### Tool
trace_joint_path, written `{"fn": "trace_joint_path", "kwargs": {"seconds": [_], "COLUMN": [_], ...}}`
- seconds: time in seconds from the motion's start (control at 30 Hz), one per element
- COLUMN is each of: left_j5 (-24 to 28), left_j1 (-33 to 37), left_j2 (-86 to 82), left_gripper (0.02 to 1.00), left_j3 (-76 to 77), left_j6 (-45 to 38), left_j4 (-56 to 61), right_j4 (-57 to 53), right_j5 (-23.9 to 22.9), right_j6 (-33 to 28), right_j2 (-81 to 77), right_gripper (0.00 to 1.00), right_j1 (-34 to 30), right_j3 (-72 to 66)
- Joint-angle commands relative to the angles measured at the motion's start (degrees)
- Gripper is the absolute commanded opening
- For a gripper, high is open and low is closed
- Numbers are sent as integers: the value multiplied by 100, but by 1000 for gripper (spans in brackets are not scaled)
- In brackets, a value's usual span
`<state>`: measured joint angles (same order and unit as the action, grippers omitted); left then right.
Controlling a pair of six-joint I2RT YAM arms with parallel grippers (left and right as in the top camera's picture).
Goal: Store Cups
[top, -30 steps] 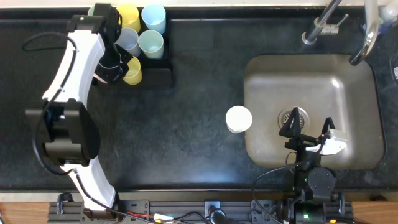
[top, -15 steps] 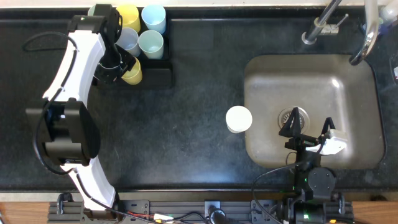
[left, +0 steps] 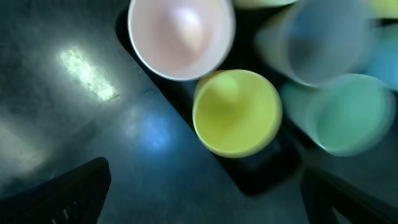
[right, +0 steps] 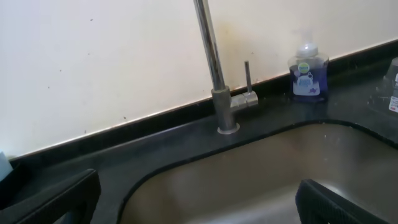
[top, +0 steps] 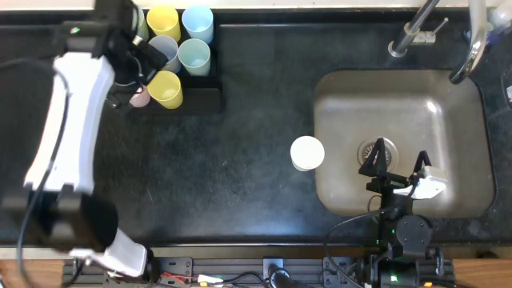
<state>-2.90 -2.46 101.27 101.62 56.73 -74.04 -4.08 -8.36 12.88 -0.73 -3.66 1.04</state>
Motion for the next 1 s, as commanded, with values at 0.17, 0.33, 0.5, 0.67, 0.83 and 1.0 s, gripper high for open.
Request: {"fn": "trace_joint_path", "kwargs": {"seconds": [0.17,0.33,0.5,0.67,0.83,1.0], "left_j5": [-450,-734,-404,511,503,501], "left_j1": [48,48,48,48,48,48], "left_j2": [-1875,-3609,-5847,-7792,-8870,-9796], "left_gripper": [1000,1000,1000,1000,998,998], "left_j3": [-452,-2704,-6050,-8690,-9774,-9803], "left_j6": [-2103,-3018,-3213,-4363,-5394,-5794], "left_j4": [-201,354,2997,7298,9816,8819], "right_j4": [31,31,31,31,31,31], "right_j5": [-11,-11,-11,-11,-11,-11], "right_j6": [20,22,22,22,20,22], "right_j2": [52,52,52,52,52,52], "right_gripper": [998,998,998,998,998,998], "right_j1": [11,11,11,11,11,11], "right_j3": [-76,-76,-76,-79,-76,-76]}}
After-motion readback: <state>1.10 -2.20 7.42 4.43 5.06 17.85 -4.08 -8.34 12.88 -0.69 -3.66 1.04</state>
